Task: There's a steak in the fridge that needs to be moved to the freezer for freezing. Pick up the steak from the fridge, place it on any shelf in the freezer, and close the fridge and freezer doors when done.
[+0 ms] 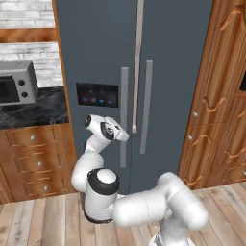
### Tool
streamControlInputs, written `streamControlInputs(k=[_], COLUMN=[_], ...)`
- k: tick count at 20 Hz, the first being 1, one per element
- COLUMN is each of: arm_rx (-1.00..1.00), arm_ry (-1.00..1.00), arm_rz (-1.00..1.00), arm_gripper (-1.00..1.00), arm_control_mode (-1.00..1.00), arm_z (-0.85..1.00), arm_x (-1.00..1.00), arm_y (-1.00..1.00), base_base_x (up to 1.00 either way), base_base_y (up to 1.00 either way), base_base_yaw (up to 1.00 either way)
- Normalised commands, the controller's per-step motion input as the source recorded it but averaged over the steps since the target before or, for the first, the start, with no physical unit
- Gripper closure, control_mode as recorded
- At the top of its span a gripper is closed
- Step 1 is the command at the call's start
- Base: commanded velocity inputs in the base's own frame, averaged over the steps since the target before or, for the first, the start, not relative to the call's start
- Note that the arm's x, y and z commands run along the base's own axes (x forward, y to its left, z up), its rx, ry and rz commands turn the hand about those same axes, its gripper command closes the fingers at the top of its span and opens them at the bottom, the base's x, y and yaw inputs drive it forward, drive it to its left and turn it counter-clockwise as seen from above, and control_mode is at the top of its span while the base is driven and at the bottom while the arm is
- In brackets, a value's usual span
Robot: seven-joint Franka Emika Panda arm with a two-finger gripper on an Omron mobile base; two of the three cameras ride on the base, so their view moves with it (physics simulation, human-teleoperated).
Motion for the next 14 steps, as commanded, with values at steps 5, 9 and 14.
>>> streamControlInputs(k=[5, 9, 14], arm_rx=[0.14, 0.16, 0.14], arm_ry=[0.00, 0.00, 0.00], arm_rz=[0.12, 0.14, 0.13], arm_gripper=[-1.00, -1.00, -1.00], arm_control_mode=[-1.00, -1.00, -1.00], arm_z=[-0.06, 0.00, 0.00], arm_x=[1.00, 1.00, 1.00], arm_y=[-0.65, -0.58, -0.49], base_base_x=[0.00, 0.00, 0.00], base_base_y=[0.00, 0.00, 0.00], base_base_yaw=[0.00, 0.00, 0.00])
